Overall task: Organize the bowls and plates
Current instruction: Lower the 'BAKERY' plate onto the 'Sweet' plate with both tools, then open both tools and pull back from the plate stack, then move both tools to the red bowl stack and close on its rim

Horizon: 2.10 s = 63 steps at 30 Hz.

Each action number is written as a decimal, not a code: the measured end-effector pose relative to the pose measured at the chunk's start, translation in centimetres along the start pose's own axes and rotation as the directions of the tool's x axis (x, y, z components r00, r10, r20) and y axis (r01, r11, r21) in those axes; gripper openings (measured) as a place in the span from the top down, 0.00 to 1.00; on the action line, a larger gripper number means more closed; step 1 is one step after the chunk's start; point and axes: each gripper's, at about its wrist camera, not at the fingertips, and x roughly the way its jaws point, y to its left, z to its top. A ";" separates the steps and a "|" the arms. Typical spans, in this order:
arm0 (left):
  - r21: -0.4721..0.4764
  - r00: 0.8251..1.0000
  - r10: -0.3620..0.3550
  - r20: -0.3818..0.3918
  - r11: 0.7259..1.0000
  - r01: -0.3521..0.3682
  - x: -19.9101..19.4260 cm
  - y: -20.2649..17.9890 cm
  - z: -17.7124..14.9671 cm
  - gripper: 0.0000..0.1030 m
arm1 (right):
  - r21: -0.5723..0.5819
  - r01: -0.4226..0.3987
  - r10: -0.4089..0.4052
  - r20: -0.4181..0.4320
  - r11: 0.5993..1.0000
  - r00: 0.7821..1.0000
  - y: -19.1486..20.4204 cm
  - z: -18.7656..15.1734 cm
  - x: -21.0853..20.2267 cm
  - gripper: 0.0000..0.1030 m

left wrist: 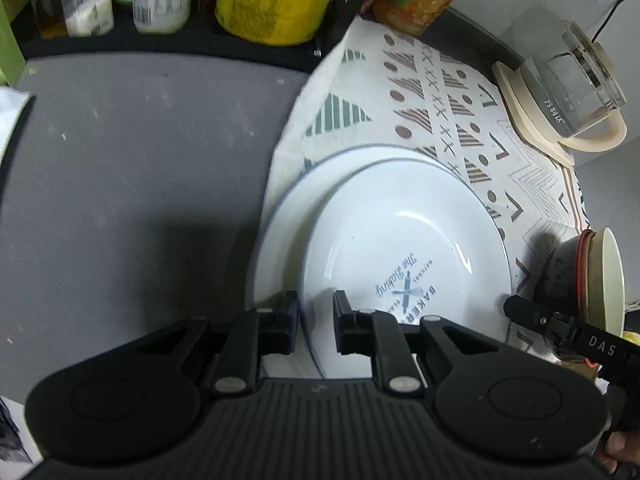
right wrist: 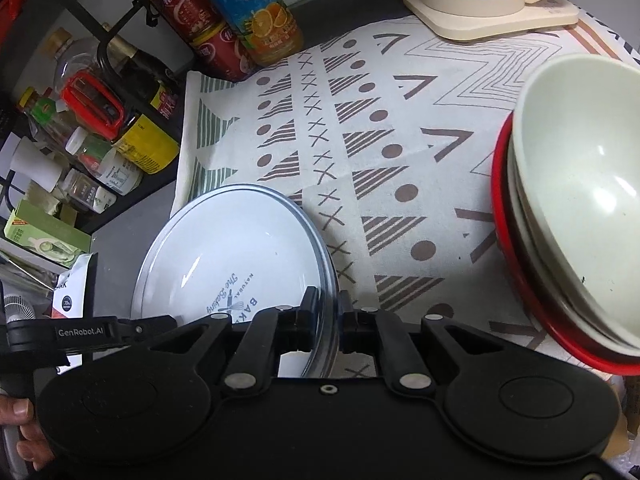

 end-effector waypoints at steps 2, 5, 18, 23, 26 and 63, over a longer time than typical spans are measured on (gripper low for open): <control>0.006 1.000 0.016 0.005 1.000 -0.016 -0.3 0.1 0.1 0.86 | -0.001 -0.002 0.002 -0.008 1.000 1.000 0.0 0.1 0.2 0.89; 0.017 0.999 0.036 0.016 0.999 -0.036 -1.0 -0.1 0.4 0.86 | -0.007 0.012 -0.012 -0.023 1.000 1.000 0.2 0.1 0.6 0.79; 0.022 0.999 0.045 0.025 0.999 -0.046 -1.0 0.7 1.3 0.51 | 0.001 0.014 -0.014 -0.066 1.000 0.998 0.1 -0.3 1.6 0.74; -0.058 1.000 0.021 -0.023 0.998 -0.023 0.4 1.9 0.7 0.58 | 0.003 0.012 -0.012 -0.080 1.000 0.997 0.2 -0.4 1.9 0.75; -0.053 1.000 0.005 -0.019 0.999 -0.006 0.3 2.2 0.5 0.61 | 0.004 0.014 -0.013 -0.084 1.000 0.996 0.3 -0.4 2.1 0.75; 0.033 0.986 0.037 0.163 0.999 -0.043 -5.3 -5.4 2.6 0.27 | -0.055 -0.019 0.030 0.214 0.998 0.976 -3.1 3.0 -7.7 0.21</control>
